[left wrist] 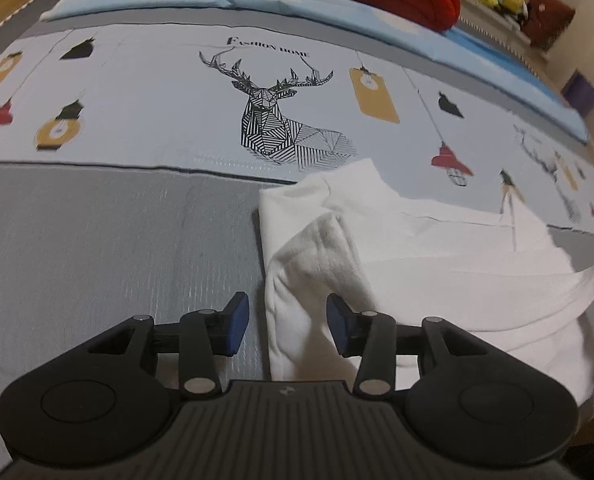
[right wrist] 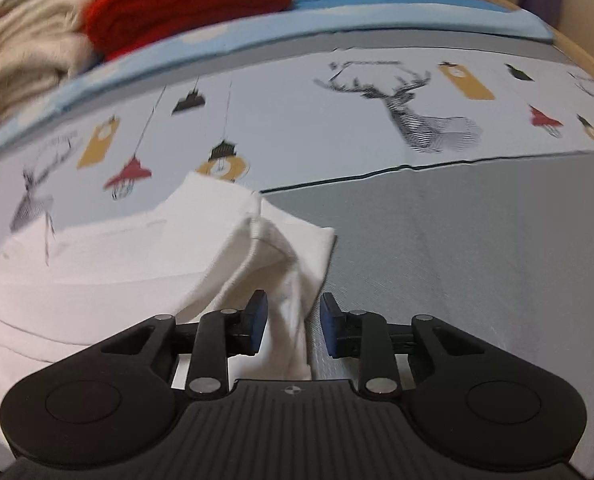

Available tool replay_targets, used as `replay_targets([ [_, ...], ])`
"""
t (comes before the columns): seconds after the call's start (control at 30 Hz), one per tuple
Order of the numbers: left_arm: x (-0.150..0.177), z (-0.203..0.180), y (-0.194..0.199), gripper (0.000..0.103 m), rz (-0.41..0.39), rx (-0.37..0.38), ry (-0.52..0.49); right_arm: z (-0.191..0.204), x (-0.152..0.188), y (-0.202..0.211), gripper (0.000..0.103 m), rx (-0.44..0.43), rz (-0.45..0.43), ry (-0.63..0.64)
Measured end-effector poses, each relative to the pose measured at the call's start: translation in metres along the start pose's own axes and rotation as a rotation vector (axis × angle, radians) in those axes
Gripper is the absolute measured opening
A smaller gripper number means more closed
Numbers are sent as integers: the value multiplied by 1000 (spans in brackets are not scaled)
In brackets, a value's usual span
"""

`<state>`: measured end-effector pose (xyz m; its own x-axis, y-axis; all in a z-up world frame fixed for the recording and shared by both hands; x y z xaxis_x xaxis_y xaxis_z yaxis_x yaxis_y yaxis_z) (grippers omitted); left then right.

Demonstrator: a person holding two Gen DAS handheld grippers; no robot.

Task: Fold small clothes
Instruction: 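Open both tools and reposition them over the folded shirt, then pinch the folded shirt corner with both tools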

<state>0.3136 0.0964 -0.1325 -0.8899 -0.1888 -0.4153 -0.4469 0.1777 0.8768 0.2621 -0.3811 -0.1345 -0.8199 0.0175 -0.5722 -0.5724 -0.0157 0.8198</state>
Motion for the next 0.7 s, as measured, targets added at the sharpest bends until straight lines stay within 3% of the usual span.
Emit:
replay_targets([
  [0.33, -31, -11, -26, 50, -12, 46, -13, 6, -31, -42, 32, -32, 19, 17],
  [0.37, -33, -13, -26, 47, -18, 53, -21, 8, -34, -44, 32, -43, 16, 15],
  [0.43, -36, -17, -26, 28, -32, 72, -53, 11, -39, -48, 32, -62, 8, 17],
  [0.47, -37, -18, -25, 10, -37, 80, -66, 12, -41, -49, 23, -70, 2, 23],
  [0.53, -42, -17, -21, 7, -67, 87, -72, 12, -45, -50, 6, -84, -12, 20],
  [0.6, -53, -11, -11, 6, -127, 94, -35, 6, -51, -46, 4, -89, -42, -29],
  [0.7, -70, 1, 3, 7, -223, 89, 53, -14, -68, -31, 4, -73, -163, -163],
])
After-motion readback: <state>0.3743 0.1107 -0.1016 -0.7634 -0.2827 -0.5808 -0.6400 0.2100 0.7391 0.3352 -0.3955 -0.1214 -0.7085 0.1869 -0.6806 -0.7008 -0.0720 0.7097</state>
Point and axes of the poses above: each gripper's, at about its wrist camera, not at the fingertips, and y roughly against the way its jaws point, z to its left, x to its underside, the point moved 9 cm from there along -y, roughly the way its jaws point, and after that the axes turned 10 degrees about y, right-handed, at the moved point
